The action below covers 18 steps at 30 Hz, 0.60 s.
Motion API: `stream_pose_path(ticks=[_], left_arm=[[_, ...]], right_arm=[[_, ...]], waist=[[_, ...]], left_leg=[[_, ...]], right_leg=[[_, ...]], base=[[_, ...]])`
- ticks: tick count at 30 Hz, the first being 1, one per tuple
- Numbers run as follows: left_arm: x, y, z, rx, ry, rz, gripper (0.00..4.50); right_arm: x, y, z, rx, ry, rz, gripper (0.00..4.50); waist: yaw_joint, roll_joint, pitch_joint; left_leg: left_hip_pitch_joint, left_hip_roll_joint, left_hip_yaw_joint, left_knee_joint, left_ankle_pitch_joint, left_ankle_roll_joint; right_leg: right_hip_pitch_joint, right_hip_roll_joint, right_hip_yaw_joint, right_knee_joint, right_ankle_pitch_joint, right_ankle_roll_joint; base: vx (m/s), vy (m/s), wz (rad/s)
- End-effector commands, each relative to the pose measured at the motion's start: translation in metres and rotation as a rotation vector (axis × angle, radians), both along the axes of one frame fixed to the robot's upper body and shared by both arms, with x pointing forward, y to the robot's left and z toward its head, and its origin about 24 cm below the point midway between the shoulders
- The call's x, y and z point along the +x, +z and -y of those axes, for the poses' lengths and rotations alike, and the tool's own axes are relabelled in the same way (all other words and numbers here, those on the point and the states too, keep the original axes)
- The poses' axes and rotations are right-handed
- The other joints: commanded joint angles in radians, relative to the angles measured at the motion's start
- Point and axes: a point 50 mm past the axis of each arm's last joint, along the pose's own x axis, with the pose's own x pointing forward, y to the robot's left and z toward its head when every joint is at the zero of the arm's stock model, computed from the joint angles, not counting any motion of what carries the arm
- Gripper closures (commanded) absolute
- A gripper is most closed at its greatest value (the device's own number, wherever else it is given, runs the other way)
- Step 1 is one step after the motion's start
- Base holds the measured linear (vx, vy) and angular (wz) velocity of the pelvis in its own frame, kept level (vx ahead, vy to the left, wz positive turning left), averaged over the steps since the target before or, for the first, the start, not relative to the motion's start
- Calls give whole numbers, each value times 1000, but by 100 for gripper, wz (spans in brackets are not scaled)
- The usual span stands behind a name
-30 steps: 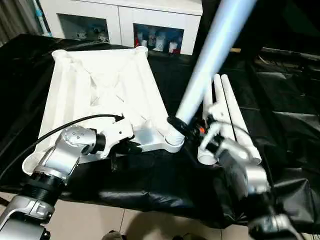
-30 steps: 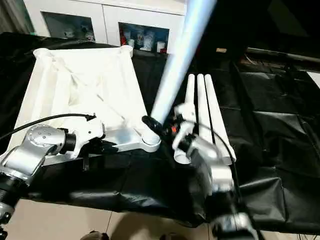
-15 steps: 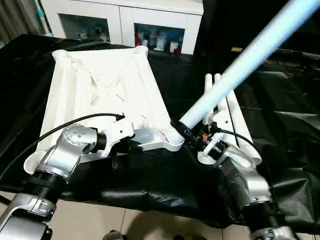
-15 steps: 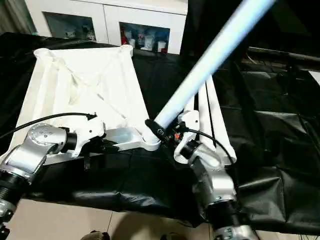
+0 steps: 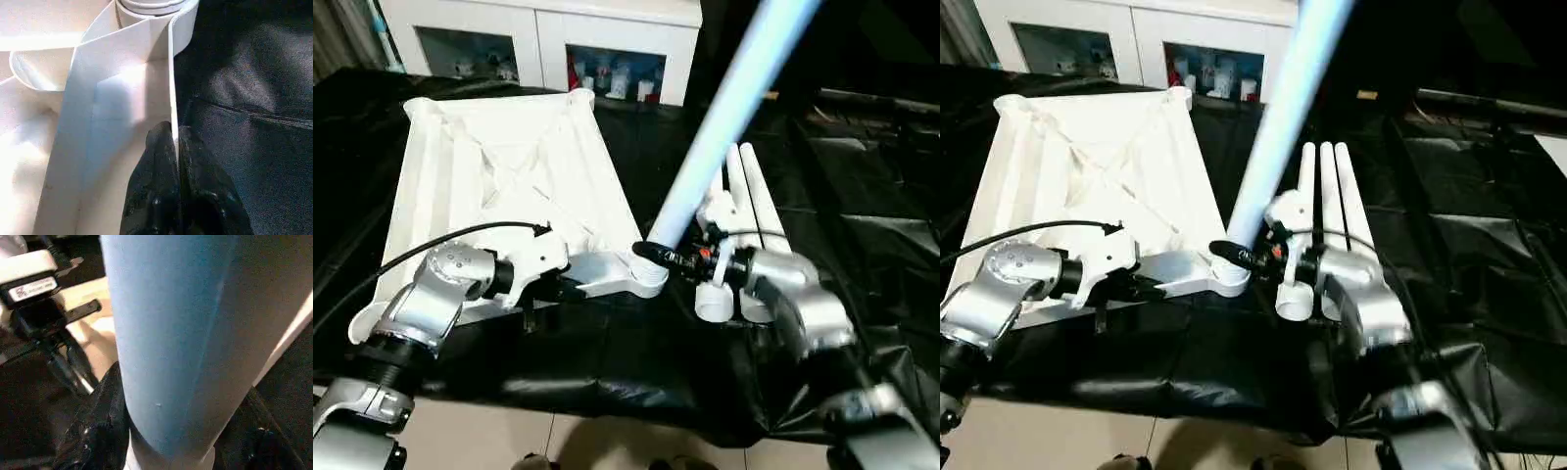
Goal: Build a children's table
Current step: Insert table leg to table base
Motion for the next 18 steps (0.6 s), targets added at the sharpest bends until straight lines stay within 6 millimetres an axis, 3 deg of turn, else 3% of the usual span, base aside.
stream_pose_path(ticks=[1,18], left_arm=[[1,7,4,-10,-28,34,450],[-10,6,12,-32,-148,-41,450]], right_arm=[[-13,-37,0,-113,55,-180,264],[-20,-40,4,-209,346,-250,264]], waist=[[1,2,-50],[6,-5,-61]], left_leg=[[7,26,-3,-67,-239,22],[13,29,3,-59,-146,62]], right_leg=[[37,-71,49,-90,-280,-183],[46,-68,45,-68,-71,-244]], base=[[0,0,0],[0,0,0]])
